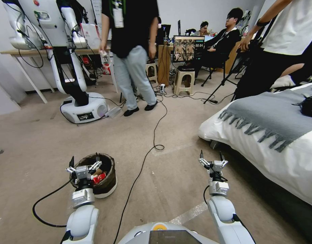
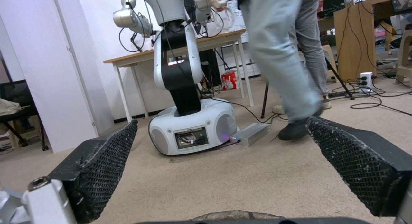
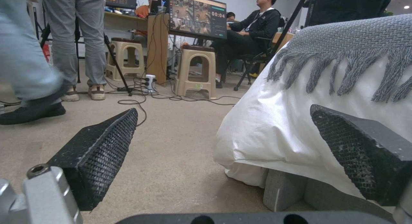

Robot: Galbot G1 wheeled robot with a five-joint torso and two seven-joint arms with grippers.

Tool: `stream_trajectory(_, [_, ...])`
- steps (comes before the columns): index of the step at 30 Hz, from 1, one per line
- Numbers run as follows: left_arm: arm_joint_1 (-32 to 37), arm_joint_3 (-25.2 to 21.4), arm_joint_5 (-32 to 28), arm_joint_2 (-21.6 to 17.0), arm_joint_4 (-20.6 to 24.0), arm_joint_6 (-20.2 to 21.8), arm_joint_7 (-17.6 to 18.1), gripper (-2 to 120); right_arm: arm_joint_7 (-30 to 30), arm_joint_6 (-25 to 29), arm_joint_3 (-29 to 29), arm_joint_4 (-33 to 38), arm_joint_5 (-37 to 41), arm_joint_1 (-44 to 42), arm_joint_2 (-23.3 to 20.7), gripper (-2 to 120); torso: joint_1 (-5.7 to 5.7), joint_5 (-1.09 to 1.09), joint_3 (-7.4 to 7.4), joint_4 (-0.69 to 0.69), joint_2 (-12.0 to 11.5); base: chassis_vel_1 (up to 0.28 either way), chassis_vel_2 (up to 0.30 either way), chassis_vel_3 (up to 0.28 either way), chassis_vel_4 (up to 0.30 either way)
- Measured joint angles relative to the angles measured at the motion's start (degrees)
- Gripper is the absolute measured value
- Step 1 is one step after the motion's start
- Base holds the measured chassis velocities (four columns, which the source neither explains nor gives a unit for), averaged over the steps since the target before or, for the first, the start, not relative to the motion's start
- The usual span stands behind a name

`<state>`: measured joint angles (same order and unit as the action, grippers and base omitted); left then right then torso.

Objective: Pick up the trash bin, then pick up the garbage from the floor and place it into the trash bin.

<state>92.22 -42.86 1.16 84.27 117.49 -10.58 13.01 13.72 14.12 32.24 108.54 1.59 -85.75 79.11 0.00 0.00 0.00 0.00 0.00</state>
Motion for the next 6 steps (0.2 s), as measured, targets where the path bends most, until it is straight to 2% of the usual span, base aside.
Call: stream_trajectory(6, [0.0, 0.0, 0.0, 0.0, 0.0, 0.0, 0.0, 100, 0.0, 0.0, 0.0, 0.0, 0.0, 0.0, 0.0, 100, 0.0, 0.0, 0.0, 0.0, 0.0, 0.0, 0.0, 0.0, 0.0])
